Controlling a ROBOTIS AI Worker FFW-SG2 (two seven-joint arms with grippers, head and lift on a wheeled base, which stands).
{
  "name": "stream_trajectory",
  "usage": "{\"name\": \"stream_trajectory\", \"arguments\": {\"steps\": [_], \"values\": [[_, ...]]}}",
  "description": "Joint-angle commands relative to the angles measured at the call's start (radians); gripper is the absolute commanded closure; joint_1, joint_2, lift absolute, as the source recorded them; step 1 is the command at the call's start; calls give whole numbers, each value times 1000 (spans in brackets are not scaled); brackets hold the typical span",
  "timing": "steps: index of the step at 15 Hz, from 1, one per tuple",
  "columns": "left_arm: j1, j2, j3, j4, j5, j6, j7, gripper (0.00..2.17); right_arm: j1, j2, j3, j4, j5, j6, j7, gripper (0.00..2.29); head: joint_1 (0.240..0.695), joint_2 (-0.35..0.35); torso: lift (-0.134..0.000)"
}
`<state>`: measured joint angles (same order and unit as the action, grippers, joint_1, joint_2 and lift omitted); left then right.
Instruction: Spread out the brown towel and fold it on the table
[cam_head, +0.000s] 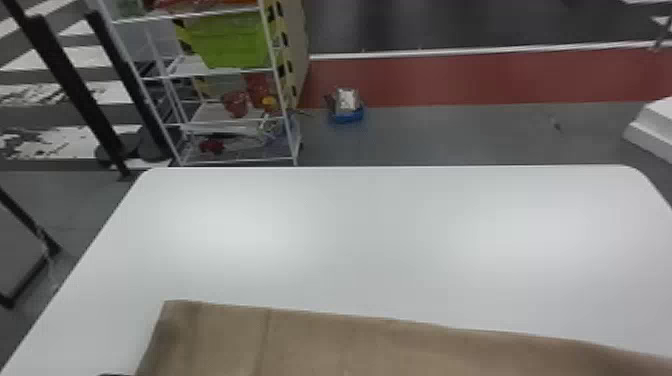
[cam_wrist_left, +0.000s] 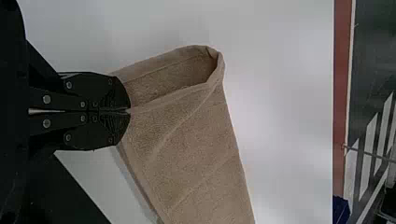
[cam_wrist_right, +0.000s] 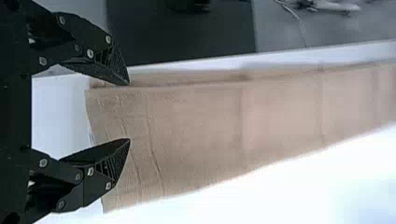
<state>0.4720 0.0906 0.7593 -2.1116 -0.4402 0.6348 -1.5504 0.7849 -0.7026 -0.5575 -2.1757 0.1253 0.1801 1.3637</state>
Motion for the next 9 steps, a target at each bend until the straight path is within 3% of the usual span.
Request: {"name": "stream_trajectory", "arguments": {"steps": [1, 2, 3, 5, 7, 9], "values": [[-1, 0, -3, 5, 0, -7, 3, 1301, -133, 92, -41, 17, -131, 215, 3, 174, 695, 137, -124], [-1, 1, -8, 12, 0, -13, 7, 1301, -193, 146, -47, 36, -148, 261, 3, 174, 695, 125, -124], [-1, 0, -9, 13, 0, -13, 9, 1301, -239, 157, -55, 59, -194, 322, 3, 174, 695, 115, -124], [-1, 1, -9, 15, 0, -13, 9, 1301, -292, 161, -73, 128, -205, 332, 3, 174, 695, 96, -124], [-1, 3, -8, 19, 0, -22, 9, 1301, -319, 160, -88, 211, -128, 252, 3, 174, 695, 66, -124], [0, 3, -9, 22, 0, -22, 9, 1301, -371, 153, -114, 317, -89, 230, 3, 174, 695, -8, -124]]}}
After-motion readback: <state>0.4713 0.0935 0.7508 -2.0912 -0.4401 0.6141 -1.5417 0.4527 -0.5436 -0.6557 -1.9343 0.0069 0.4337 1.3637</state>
